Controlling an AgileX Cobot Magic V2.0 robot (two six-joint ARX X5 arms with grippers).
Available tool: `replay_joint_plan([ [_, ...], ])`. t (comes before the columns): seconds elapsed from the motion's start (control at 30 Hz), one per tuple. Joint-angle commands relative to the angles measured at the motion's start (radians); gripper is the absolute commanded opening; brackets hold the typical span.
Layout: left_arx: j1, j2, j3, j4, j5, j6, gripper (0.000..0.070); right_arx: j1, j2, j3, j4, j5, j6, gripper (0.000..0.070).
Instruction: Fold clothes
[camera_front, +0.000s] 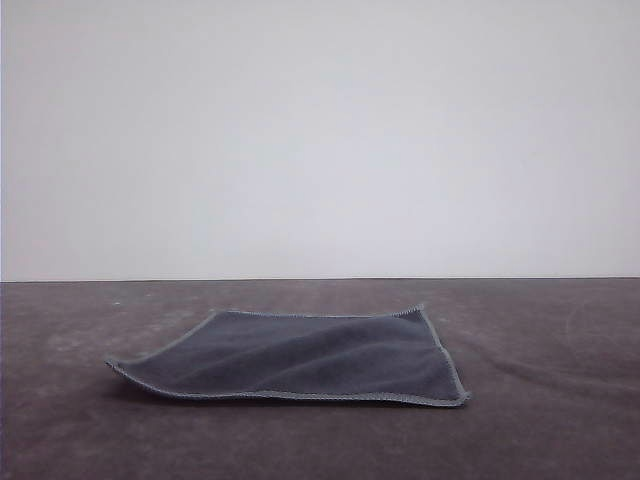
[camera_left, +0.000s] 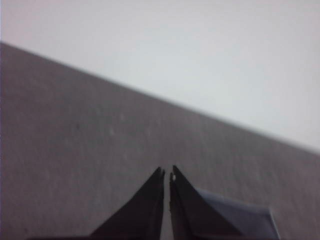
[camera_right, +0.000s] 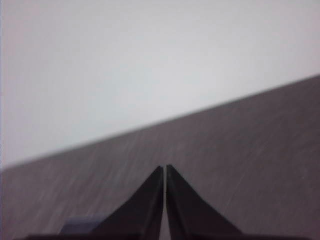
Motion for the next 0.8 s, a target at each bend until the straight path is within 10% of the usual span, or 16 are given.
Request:
replay_joint_plan([
  [0.0,0.0,0.067,0.073,-0.069,0.047,0.088,0.0011,0.0,0.066,0.057,-0.048,-0.043,-0.051,0.0005],
  [0.2,-0.039,0.242,0.181,-0.248,0.121,0.179,0.001,0.022,0.255,0.158,-0.177,-0.159,-0.172,0.0005],
  [0.67,-0.367,0.318,0.184,-0.28,0.03,0.399,0.0014,0.285,0.337,0.159,-0.252,-0.08,-0.372,0.001],
  [0.77,-0.367,0.318,0.184,-0.279,0.031,0.398,0.0144,0.287,0.337,0.159,-0.253,-0.08,-0.372,0.0186],
])
